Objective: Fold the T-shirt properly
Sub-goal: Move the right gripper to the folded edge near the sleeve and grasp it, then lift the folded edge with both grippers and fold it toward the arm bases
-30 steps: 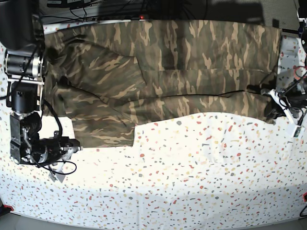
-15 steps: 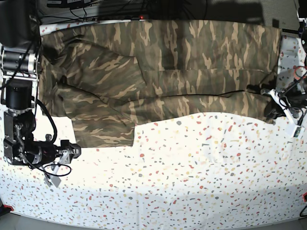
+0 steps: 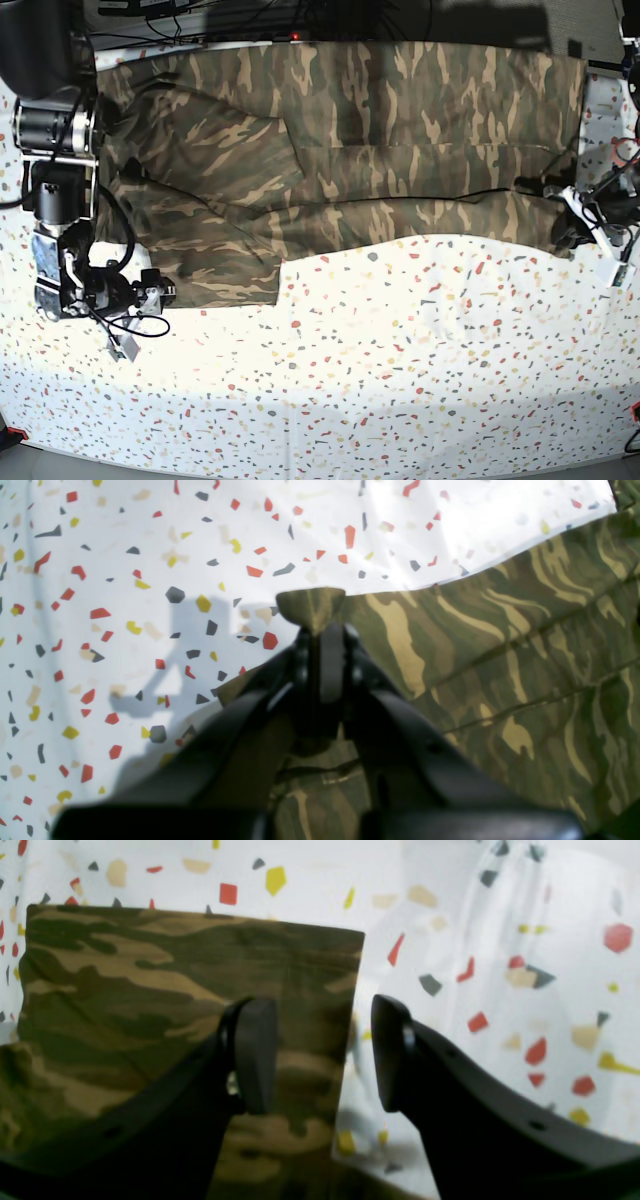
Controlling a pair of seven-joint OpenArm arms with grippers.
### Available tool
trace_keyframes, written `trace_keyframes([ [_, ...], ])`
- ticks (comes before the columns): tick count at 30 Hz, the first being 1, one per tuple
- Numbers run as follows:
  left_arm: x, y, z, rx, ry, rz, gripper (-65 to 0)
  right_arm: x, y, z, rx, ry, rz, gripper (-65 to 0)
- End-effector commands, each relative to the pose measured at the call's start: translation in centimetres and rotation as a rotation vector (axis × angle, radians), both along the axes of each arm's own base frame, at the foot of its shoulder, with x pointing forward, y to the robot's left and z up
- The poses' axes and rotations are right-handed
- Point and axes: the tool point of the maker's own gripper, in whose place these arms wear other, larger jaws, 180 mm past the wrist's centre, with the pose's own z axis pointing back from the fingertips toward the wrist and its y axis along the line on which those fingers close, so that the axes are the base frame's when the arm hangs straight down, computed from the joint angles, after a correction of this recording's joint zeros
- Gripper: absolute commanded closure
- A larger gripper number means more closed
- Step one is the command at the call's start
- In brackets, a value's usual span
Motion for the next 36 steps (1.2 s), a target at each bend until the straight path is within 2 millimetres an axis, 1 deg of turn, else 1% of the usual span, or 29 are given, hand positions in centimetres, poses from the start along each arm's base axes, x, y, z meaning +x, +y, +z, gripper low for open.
trace_keyframes([
  [1,0.7,0.2,1.5,0.002,-0.049,-0.006,0.0,1.4,-0.5,1.6,0.004,-0.044,-0.023,-30.3],
  [3,0.7,0.2,1.5,0.002,-0.049,-0.006,0.0,0.7,-0.1,0.2,0.022,-0.004,-0.034,-30.3],
  [5,0.7,0.0,1.6,-0.007,-0.049,-0.008,0.0,0.4,0.3,-0.4,0.044,0.014,-0.041,-30.3],
  [7,0.7,0.1,1.5,-0.005,-0.043,-0.009,0.0,0.5,0.8,-0.2,0.081,0.012,-0.048,-30.3],
  [9,0.6,0.1,1.5,-0.005,-0.043,-0.009,0.0,0.9,1.5,0.4,0.128,0.001,-0.051,-27.9],
  [11,0.7,0.1,1.5,-0.005,-0.043,-0.009,0.0,1.1,2.1,0.9,0.171,-0.008,-0.046,-23.7],
  [13,0.7,0.1,1.5,-0.005,-0.043,-0.009,0.0,1.4,2.3,1.2,0.186,-0.019,-0.045,-20.0],
  [14,0.7,0.1,1.5,-0.005,-0.043,-0.009,0.0,1.4,2.3,1.2,0.183,-0.019,-0.045,-16.2],
  [16,0.7,0.1,1.5,-0.005,-0.043,-0.009,0.0,1.3,2.1,1.1,0.17,-0.017,-0.043,-3.7],
  [17,0.7,0.1,1.5,-0.005,-0.043,-0.009,0.0,1.4,2.0,1.1,0.157,-0.023,-0.041,0.0],
  [20,0.7,0.1,1.5,-0.005,-0.043,-0.009,0.0,1.6,1.4,1.1,0.115,-0.042,-0.034,0.0],
  [23,0.7,0.1,1.5,-0.005,-0.043,-0.009,0.0,1.6,1.5,1.1,0.114,-0.041,-0.031,0.0],
  [27,0.7,0.1,1.5,-0.005,-0.043,-0.009,0.0,1.4,2.3,1.9,0.116,-0.025,0.03,0.0],
  [32,0.6,0.1,1.5,-0.001,-0.043,-0.01,0.0,1.6,3.4,5.0,0.213,-0.042,0.055,0.0],
  [36,0.6,0.1,1.5,-0.001,-0.043,-0.01,0.0,1.0,3.7,7.4,0.259,-0.023,0.099,0.0],
])
